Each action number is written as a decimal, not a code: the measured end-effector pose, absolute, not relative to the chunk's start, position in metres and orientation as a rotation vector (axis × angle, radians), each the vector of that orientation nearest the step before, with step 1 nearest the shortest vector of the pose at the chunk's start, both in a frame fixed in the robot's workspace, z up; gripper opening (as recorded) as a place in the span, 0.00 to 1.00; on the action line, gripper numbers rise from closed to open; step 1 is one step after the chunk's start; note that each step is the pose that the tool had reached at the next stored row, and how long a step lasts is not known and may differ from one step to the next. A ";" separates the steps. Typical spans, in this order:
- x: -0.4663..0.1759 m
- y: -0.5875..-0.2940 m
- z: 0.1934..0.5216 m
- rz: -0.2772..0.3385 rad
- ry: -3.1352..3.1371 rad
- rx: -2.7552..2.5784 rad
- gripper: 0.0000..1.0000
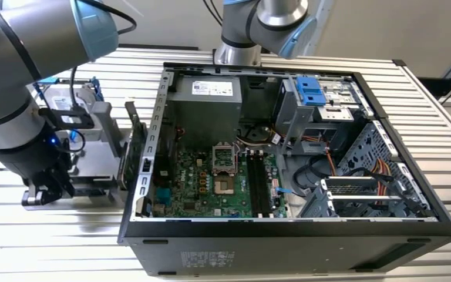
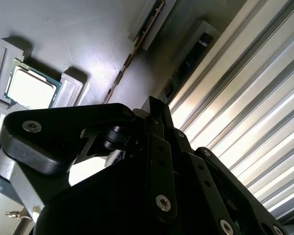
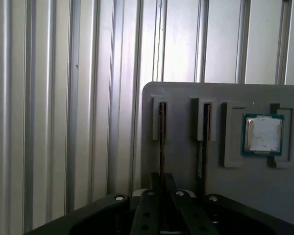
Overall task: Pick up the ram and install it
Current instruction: 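Pick up the ram and move it above insertion slot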
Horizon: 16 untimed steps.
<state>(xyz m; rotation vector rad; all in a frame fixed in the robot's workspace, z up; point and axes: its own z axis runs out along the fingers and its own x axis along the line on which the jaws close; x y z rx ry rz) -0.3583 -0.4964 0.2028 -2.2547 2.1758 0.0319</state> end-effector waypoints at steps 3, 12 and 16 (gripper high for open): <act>-0.358 -0.496 0.206 0.032 2.176 -2.255 0.00; -0.358 -0.496 0.216 0.032 2.176 -2.255 0.00; -0.358 -0.496 0.219 0.032 2.176 -2.255 0.00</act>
